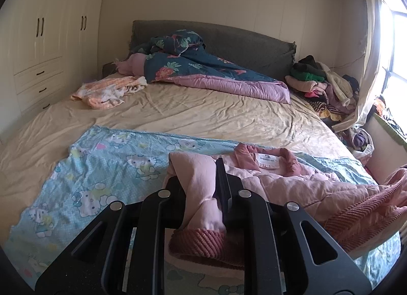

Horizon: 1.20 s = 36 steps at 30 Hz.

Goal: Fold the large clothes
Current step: 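Lift the hem with both tools and fold it toward the collar, then open the right tool while the left tool releases the folded hem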

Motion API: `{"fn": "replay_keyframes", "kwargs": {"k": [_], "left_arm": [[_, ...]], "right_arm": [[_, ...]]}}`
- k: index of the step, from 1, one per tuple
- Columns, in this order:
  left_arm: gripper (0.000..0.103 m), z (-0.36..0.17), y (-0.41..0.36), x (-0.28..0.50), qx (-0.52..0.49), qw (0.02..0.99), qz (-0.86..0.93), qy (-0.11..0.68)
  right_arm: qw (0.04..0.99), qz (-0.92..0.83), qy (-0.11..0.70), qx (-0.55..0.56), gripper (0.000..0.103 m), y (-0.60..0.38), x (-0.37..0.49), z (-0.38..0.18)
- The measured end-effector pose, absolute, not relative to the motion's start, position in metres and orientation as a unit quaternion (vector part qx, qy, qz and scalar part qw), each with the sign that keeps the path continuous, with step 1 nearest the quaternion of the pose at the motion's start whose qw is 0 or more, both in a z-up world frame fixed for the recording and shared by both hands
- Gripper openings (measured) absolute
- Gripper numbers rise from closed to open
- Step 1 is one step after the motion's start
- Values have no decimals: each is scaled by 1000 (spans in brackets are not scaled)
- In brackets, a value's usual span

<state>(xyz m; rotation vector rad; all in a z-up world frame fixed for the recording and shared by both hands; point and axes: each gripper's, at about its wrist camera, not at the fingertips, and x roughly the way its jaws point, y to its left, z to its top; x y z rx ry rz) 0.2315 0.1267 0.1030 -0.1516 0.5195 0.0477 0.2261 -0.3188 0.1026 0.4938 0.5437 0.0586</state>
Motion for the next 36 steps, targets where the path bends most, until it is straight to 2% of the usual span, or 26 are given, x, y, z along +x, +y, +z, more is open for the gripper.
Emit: {"fn": "replay_keyframes", "kwargs": {"k": [13,17,18,19,21,27,32,35,36], "left_arm": [[11,94,122,260,-72,960,28,268],[11,89,121,269,-70,959,29,273],[11,88,121,272,-70,959,28,274],[11,87,121,274,-71,959,28,275],[11,85,121,278,-71,958,27,276],[12,78,117,293,-70,957,21,282],[15,72,113,303,-66,955,18,288],[20,68,113,308,-72,954,16,291],[28,66,114,310,-77,953,12,293]], "right_arm": [[922,55,269,272,27,-328,254,95],[920,73,257,288,47,-330,259,97],[922,78,243,292,63,-330,257,98],[925,79,232,291,73,-329,254,100],[934,83,216,272,79,-323,250,101],[948,73,220,217,88,-304,244,78],[944,51,270,181,88,-292,259,41],[938,44,302,161,89,-288,270,22],[937,40,310,154,89,-287,273,17]]}}
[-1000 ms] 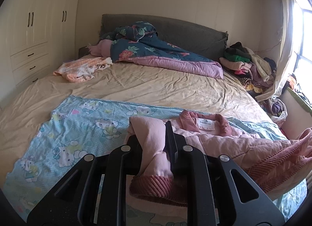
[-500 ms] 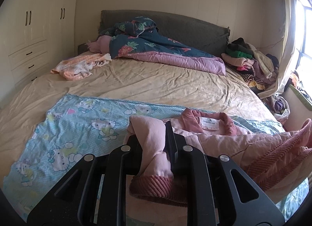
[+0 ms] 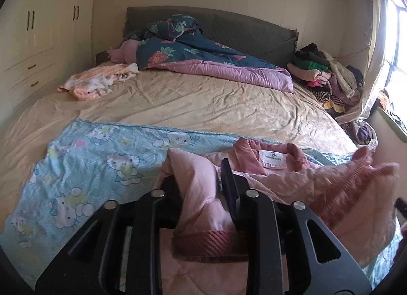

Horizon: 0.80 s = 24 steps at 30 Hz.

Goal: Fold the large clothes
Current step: 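Open the right tool while the left tool releases the folded hem, then grasp the folded jacket edge with both tools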

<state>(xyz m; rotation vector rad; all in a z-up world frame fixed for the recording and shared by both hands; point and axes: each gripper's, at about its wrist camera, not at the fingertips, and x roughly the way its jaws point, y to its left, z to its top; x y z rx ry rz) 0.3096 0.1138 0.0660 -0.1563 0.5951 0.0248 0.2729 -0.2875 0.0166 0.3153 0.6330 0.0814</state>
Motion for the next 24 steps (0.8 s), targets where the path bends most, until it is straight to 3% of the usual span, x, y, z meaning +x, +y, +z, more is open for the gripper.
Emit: {"fn": "replay_keyframes", "kwargs": {"k": [4,5,6,12,21,24], "left_arm": [[60,66,114,307,-95,952,-8,289],[80,68,113,303,-92,954,-5,284],[89,71,111,300,-83,957,6,276],[92,67,116,282,-48,961,13,271],[92,-22,145,280,-82,922,-7,378],[92,-35,133,277,-80,918,-25,388]], "right_arm": [[935,34,321,149,90,-291,273,6],[934,30,323,147,90,-293,272,4],[934,25,325,145,91,-296,270,3],[928,22,346,135,94,-312,267,-9],[916,37,379,128,94,-321,267,-34],[918,46,376,119,76,-316,271,-34]]}}
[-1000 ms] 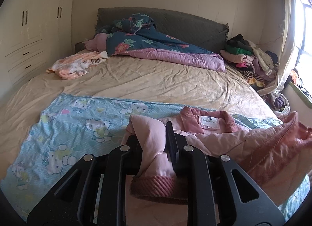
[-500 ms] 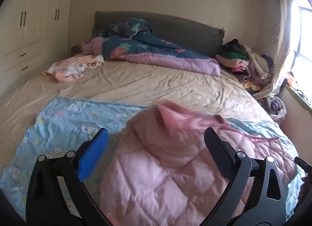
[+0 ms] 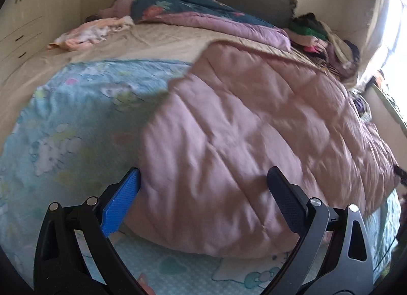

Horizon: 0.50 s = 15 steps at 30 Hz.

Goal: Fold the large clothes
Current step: 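Grasp the folded jacket edge with both tools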

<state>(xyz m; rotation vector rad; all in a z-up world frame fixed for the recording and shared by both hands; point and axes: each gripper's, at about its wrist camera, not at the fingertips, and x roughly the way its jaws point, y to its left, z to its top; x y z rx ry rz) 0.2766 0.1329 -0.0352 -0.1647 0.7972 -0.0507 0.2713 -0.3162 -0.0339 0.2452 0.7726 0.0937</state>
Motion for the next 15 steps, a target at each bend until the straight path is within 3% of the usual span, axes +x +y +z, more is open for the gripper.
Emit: {"fn": "replay_keyframes", "kwargs": {"k": [1,2,3,6,9,15], "left_arm": [[90,-37,127,276,-66,920,-20,387],[72,-38,125,276,-60,921,-19,384],[42,-37,122,275,-60,923,-23,378],[25,-34,114,273,-43,927,-10,372],[22,-23,117,276,-54,933,-2,357],[21,-11,119,309,-59,934,18,351]], "right_arm": [[921,38,373,106,71,-312,273,-33],[923,36,371,98,64,-308,275,-32],[925,35,367,88,52,-305,276,-30],[933,35,351,78,35,-298,287,-20],[942,30,328,66,24,-291,305,-4],[946,8,318,62,22,-285,361,11]]}}
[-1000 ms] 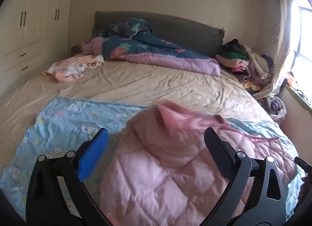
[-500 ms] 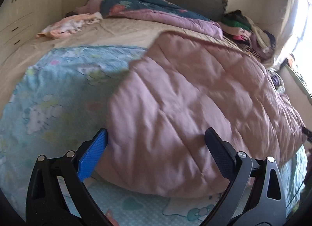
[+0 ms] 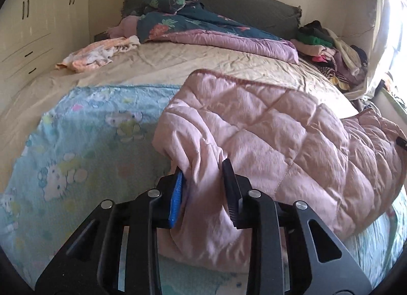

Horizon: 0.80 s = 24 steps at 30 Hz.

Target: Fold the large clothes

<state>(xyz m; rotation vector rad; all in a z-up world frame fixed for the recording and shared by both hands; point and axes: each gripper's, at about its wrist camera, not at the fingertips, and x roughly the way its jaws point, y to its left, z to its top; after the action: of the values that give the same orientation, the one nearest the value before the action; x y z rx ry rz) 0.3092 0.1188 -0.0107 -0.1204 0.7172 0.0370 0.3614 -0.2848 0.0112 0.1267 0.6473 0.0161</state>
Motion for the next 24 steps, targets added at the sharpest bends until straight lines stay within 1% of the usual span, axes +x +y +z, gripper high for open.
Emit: {"fn": "replay_keyframes", "kwargs": {"k": [8,12,18,20,22,23,24], "left_arm": [[22,-26,117,345,-54,927,33,371],[23,-33,116,350,-56,924,36,376],[25,-37,115,351,-58,923,38,378],[26,-36,113,350,-54,924,41,377],[27,-34,112,351,-50,923,45,378],[29,-33,111,349,-46,923,49,378],[30,-32,111,348,-45,924,50,378]], "right_arm": [[923,-34,377,70,20,-286,423,-29],[912,-43,401,72,20,-287,434,-51],[910,-45,405,78,21,-288,433,-64],[909,-47,407,79,26,-289,431,-65],[907,-49,410,87,41,-293,426,-63],[907,-49,409,92,46,-294,422,-61],[908,-47,405,95,60,-294,418,-58]]}}
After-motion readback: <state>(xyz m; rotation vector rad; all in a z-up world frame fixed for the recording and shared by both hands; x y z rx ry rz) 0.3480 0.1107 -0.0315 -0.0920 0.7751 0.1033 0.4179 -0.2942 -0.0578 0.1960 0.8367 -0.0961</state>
